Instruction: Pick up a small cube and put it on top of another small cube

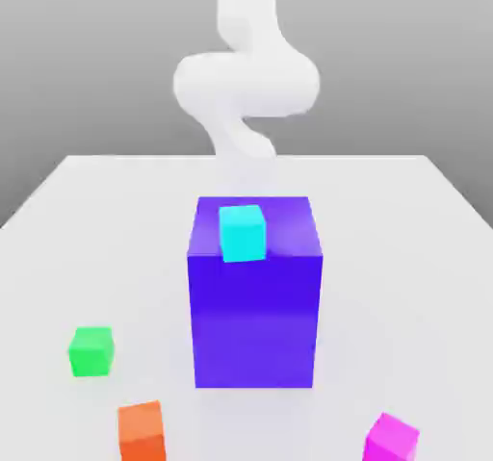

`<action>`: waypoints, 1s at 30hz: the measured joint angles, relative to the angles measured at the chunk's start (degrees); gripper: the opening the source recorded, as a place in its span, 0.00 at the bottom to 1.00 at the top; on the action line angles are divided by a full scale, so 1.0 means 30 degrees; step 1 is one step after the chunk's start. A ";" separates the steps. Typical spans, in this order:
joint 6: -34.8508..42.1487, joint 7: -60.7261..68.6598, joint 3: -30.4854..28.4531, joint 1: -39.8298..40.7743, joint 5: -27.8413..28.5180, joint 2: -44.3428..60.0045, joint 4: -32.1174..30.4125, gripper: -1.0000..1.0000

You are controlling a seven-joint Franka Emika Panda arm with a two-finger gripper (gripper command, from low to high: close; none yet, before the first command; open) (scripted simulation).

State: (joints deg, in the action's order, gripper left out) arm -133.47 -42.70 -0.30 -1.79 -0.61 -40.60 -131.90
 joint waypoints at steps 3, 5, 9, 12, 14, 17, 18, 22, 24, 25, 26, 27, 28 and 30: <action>-0.0688 0.1298 -0.0158 -0.0802 -0.0218 0.2185 -0.0043 0.50; -0.1129 0.2119 -0.0243 -0.1302 -0.0350 0.3582 -0.0071 0.50; -0.2021 0.3783 -0.0249 -0.2129 -0.0665 0.6357 -0.0131 0.50; -0.2672 0.5011 -0.0164 -0.2671 -0.0869 0.8436 -0.0172 0.50; -0.3112 0.5800 -0.0040 -0.2970 -0.0966 0.9821 -0.0200 0.50; -0.3775 0.6904 0.0204 -0.3448 -0.0995 1.1894 -0.0244 0.50; -0.4002 0.7241 0.0280 -0.3613 -0.0970 1.2585 -0.0260 0.50; -0.4898 0.8465 0.0553 -0.4176 -0.0658 1.5343 -0.0323 0.50; -0.5344 0.8954 0.0702 -0.4319 -0.0338 1.6721 -0.0354 0.50; -0.5570 0.9184 0.0770 -0.4411 -0.0150 1.7408 -0.0371 0.50; -0.5795 0.9391 0.0830 -0.4518 0.0069 1.8096 -0.0387 0.50; -0.6017 0.9578 0.0873 -0.4637 0.0313 1.8783 -0.0402 0.50; -0.6254 0.9743 0.0890 -0.4772 0.0563 1.9469 -0.0409 0.50; -0.7119 0.9810 0.0831 -0.4928 0.0823 2.0850 -0.0224 0.50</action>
State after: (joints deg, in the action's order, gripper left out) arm -154.83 -13.27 2.19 -16.57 1.86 21.95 -132.57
